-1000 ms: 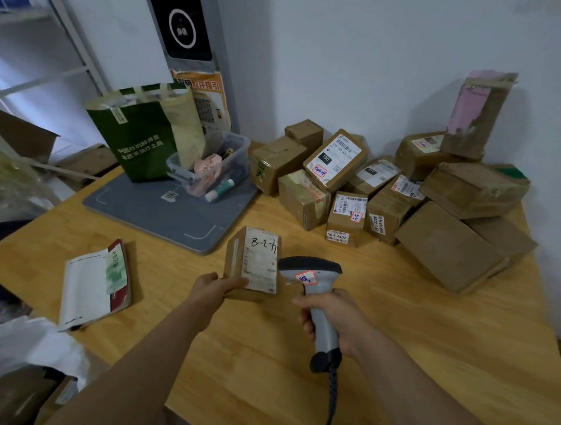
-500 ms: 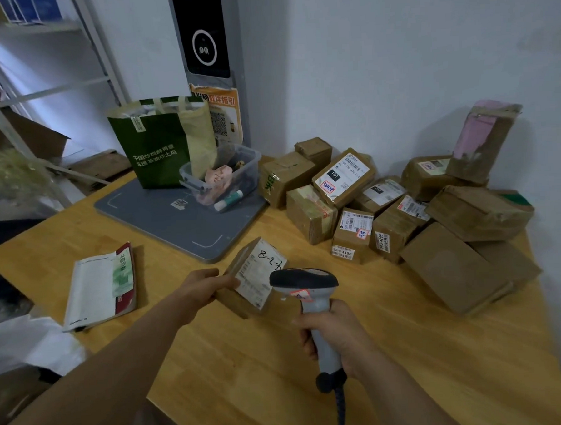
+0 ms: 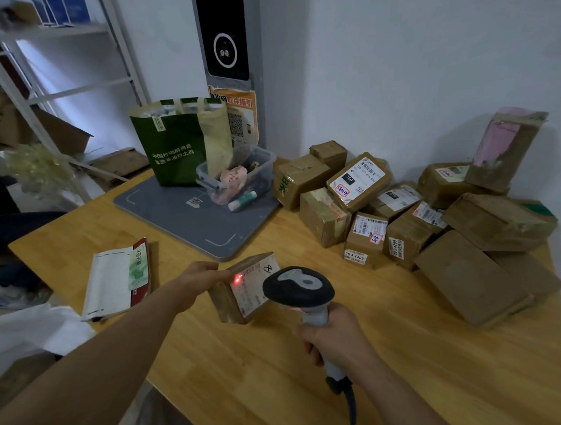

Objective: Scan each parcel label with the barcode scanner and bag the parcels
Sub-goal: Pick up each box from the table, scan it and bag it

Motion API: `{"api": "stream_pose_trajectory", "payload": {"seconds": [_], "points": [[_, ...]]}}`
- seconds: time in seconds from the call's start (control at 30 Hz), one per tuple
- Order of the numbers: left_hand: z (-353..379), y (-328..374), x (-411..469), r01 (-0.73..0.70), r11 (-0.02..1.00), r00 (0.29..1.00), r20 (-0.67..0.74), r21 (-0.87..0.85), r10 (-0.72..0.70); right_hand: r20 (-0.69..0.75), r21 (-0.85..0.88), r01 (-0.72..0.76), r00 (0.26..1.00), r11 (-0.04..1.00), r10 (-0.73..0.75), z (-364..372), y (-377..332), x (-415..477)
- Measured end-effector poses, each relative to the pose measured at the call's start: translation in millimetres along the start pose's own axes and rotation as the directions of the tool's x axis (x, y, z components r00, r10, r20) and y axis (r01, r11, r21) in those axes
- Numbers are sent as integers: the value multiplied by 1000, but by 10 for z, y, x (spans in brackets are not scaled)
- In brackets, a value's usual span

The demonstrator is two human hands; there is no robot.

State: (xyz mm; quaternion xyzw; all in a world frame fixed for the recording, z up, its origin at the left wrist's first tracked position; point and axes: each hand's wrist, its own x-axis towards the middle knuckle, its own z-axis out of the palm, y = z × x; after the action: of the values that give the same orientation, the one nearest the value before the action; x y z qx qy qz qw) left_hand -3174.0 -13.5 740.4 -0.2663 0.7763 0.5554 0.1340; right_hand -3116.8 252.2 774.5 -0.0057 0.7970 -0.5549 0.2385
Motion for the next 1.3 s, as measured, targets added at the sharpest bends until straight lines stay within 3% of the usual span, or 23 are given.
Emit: {"api": "stream_pose_trajectory", "payload": {"seconds": [0.63,0.77,0.87,0.93,1.03,1.3], "points": [[-47,-111,48,41,999,999,32,4,-41,41,39,9,999,999,-10,33,-53,-50],[-85,-180,-94,39,992,999,-1,-117,-40,69,104,-3,998,995,-4,109,-60,-20],[-175,-386,-347,31,913,989,-118,-407,-86,132,105,7,991,994,-21,281,-84,41],[-297,-639,-506,-40,807,959,-250,-589,-135,184,95,2,983,995,-19,483,-112,92],[-565,-1080,-767,-128,698,865,-423,-705,-269,291,79,-9,957,997,-14,924,-153,137],[-1298,-2285,-1328,-134,582,621,-526,-802,-582,530,-24,-30,847,999,38,2036,-215,54]]}}
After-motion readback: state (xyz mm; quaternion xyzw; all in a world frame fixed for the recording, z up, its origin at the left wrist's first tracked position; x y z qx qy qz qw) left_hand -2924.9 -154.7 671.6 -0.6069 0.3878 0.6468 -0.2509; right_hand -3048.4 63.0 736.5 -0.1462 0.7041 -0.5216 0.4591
